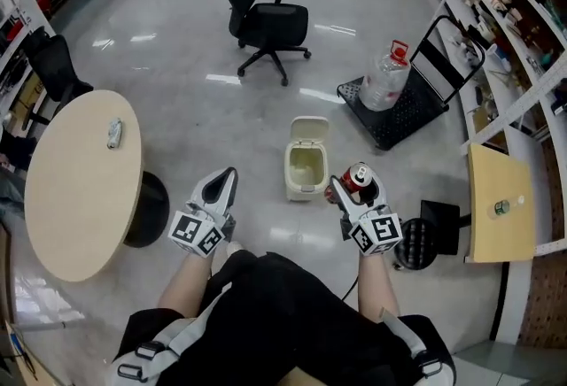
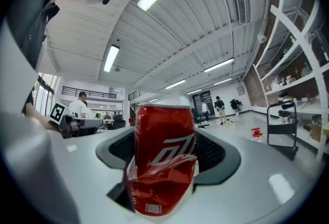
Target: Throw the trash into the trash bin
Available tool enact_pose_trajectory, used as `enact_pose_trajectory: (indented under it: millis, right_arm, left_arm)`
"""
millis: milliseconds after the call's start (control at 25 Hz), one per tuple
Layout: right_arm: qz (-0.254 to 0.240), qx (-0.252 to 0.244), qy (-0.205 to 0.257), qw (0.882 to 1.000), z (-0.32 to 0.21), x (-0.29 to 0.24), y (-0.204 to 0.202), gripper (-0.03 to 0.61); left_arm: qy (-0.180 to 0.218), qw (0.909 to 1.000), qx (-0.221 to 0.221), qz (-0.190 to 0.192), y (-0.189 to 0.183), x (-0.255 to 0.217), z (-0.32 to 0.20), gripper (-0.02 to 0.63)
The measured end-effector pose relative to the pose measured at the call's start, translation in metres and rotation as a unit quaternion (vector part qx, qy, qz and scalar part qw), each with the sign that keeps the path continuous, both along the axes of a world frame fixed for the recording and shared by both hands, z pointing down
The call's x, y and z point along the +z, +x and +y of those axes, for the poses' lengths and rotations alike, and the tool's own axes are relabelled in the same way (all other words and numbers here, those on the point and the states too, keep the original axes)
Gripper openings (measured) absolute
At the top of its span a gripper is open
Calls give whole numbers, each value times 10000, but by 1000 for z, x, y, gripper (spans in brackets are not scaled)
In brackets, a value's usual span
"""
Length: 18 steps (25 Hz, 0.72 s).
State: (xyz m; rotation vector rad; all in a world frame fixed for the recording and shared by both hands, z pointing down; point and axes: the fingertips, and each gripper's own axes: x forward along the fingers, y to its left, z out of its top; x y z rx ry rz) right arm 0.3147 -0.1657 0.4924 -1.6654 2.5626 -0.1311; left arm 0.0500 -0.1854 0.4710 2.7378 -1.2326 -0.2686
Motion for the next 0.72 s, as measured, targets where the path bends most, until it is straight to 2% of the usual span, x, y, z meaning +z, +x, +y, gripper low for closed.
enact_pose_trajectory:
  millis: [160, 320, 560, 720]
  right_arm:
    - [-53, 479, 45, 9988, 6, -5, 17, 341]
    - [97, 773, 128, 9969, 13, -14, 35, 341]
    - [222, 1505, 134, 9883, 23, -21, 68, 341]
    - [160, 1815, 21, 9833, 21, -19, 72, 341]
  left_arm:
    - [23, 9994, 339, 16, 19, -3, -15, 0]
    - [58, 9982, 596, 42, 41, 1, -36, 0]
    - [50, 9921, 1238, 190, 81, -2, -68, 0]
    - [93, 9872, 1566, 276, 104, -3, -83, 0]
